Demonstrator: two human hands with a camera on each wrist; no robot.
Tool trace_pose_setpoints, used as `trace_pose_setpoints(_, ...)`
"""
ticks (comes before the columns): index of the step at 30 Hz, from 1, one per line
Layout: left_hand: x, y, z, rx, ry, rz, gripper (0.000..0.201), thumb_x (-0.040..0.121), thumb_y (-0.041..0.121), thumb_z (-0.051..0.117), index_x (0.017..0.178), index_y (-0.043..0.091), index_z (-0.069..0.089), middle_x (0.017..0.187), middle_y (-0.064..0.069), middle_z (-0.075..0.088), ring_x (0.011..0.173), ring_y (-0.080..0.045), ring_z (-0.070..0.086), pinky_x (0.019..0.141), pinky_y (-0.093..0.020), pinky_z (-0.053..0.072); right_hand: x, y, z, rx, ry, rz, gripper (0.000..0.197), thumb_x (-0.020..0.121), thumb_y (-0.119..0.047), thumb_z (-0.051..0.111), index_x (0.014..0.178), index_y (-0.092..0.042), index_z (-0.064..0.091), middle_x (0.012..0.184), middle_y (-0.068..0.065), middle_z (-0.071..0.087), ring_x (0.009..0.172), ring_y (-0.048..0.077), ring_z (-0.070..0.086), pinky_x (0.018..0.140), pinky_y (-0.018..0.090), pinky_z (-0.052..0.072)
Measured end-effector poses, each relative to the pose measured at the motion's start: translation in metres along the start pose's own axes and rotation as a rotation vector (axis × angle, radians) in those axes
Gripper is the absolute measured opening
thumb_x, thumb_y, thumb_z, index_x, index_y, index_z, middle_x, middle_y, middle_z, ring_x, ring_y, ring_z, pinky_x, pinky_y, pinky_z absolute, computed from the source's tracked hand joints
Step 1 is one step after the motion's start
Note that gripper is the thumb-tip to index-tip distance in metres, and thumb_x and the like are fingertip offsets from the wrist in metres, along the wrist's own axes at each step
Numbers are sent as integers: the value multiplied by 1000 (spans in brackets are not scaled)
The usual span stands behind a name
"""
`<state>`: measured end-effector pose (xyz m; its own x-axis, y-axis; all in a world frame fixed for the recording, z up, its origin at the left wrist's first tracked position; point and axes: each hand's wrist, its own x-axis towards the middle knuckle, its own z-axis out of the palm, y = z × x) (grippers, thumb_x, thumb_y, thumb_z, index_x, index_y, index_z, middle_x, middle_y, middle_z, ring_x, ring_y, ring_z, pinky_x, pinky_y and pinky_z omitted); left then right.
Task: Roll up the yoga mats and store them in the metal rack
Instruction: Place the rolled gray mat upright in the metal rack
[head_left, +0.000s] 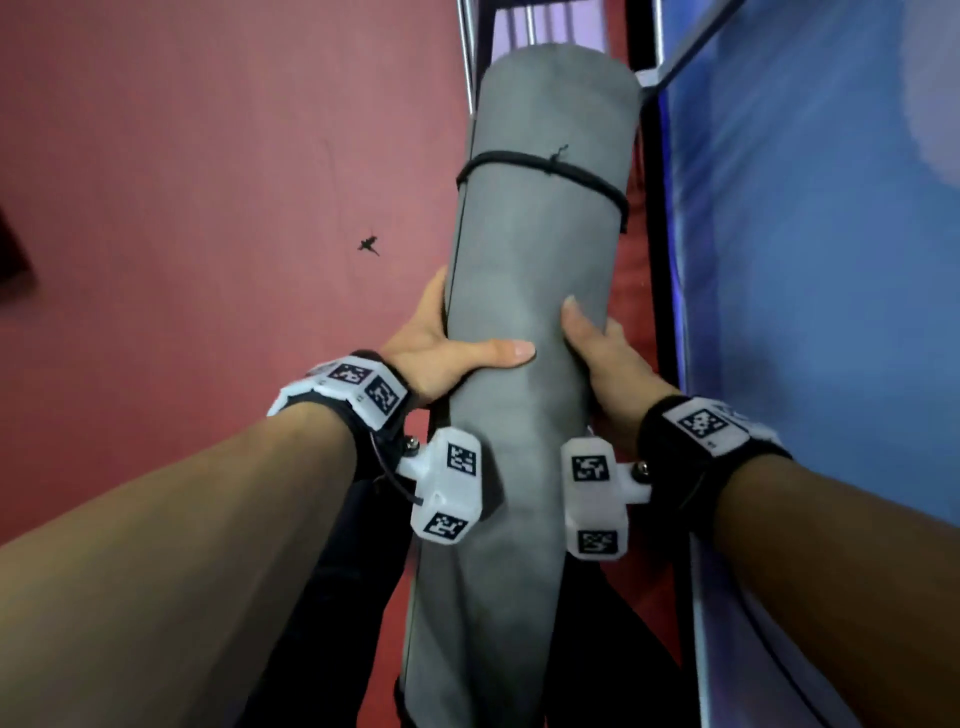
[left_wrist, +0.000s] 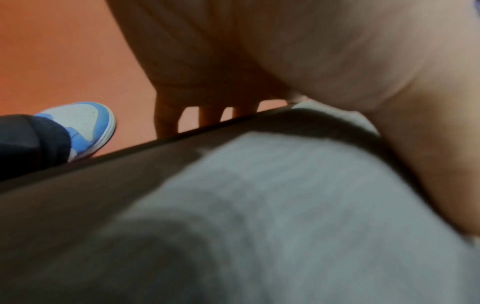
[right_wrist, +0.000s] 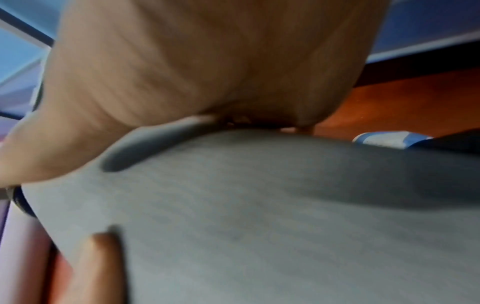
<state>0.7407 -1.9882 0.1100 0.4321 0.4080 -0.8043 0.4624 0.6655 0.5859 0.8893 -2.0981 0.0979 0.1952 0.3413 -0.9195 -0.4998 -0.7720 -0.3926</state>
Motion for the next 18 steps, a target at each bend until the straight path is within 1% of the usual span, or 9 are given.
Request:
trace_pose_setpoints(2, 1, 7, 10, -51, -13, 51, 82, 65, 2, 87, 124, 37, 42, 113, 14, 66, 97, 3, 68, 77, -18, 55, 7, -16, -7, 32, 77, -56, 132, 33, -76, 85, 145, -33, 30, 129, -6, 63, 107, 22, 68, 92, 46, 54)
trace_pose_setpoints(3, 2, 9, 13, -64, -26, 70, 78, 66, -1, 84, 121, 38, 44, 112, 13, 68, 97, 1, 69, 76, -19, 56, 10, -20, -11, 22, 97, -68, 129, 32, -75, 86, 144, -34, 34, 127, -7, 64, 107, 22, 68, 93, 47, 53)
trace_pose_setpoints(5, 6, 14, 19, -72, -27, 87, 77, 66, -4, 84, 118, 39, 47, 108, 12, 70, 95, -2, 70, 74, -20, 57, 11, -25, -18, -1, 132, -65, 112, 29, -75, 86, 128, -31, 56, 116, -6, 70, 100, 22, 71, 91, 45, 55)
trace_pose_setpoints(6, 9, 15, 22, -81, -20, 84, 76, 66, -3, 84, 117, 40, 48, 106, 13, 71, 92, -2, 71, 72, -19, 57, 9, -27, -21, 1, 140, -53, 105, 28, -73, 87, 119, -27, 63, 111, -4, 72, 96, 23, 72, 89, 44, 56)
trace_pose_setpoints(8, 15, 16, 27, -108, -10, 58, 71, 66, -1, 85, 112, 42, 52, 101, 13, 72, 88, -2, 71, 68, -19, 57, 10, -29, -29, 26, 136, -18, 93, 35, -66, 89, 113, -20, 67, 104, 0, 75, 88, 25, 74, 85, 43, 57)
trace_pose_setpoints(10, 16, 15, 33, -124, 11, 27, 69, 65, 3, 87, 113, 42, 55, 103, 10, 73, 91, -6, 72, 71, -23, 58, 10, -30, -32, 35, 107, 2, 86, 42, -62, 89, 112, -17, 67, 100, 3, 76, 84, 26, 75, 83, 43, 58)
trace_pose_setpoints(14, 28, 13, 39, -152, 26, 17, 76, 66, 3, 87, 129, 31, 54, 111, 2, 73, 100, -17, 71, 81, -34, 59, 30, -34, -38, -10, 130, -14, 106, 23, -73, 87, 111, -19, 66, 102, 3, 75, 86, 28, 74, 84, 44, 58)
trace_pose_setpoints(16, 41, 19, 38, -159, 13, 33, 75, 66, 2, 86, 127, 32, 55, 110, 1, 74, 97, -18, 72, 80, -35, 60, 41, -42, -41, -15, 138, -43, 106, 21, -73, 86, 110, -20, 65, 102, 2, 75, 87, 27, 74, 85, 44, 57)
trace_pose_setpoints(18, 52, 26, 37, -156, -3, 39, 73, 68, 1, 84, 125, 34, 54, 109, 2, 74, 95, -17, 73, 75, -32, 60, 49, -50, -44, -38, 152, -67, 104, 22, -75, 85, 109, -22, 64, 103, 0, 74, 88, 25, 74, 85, 43, 57)
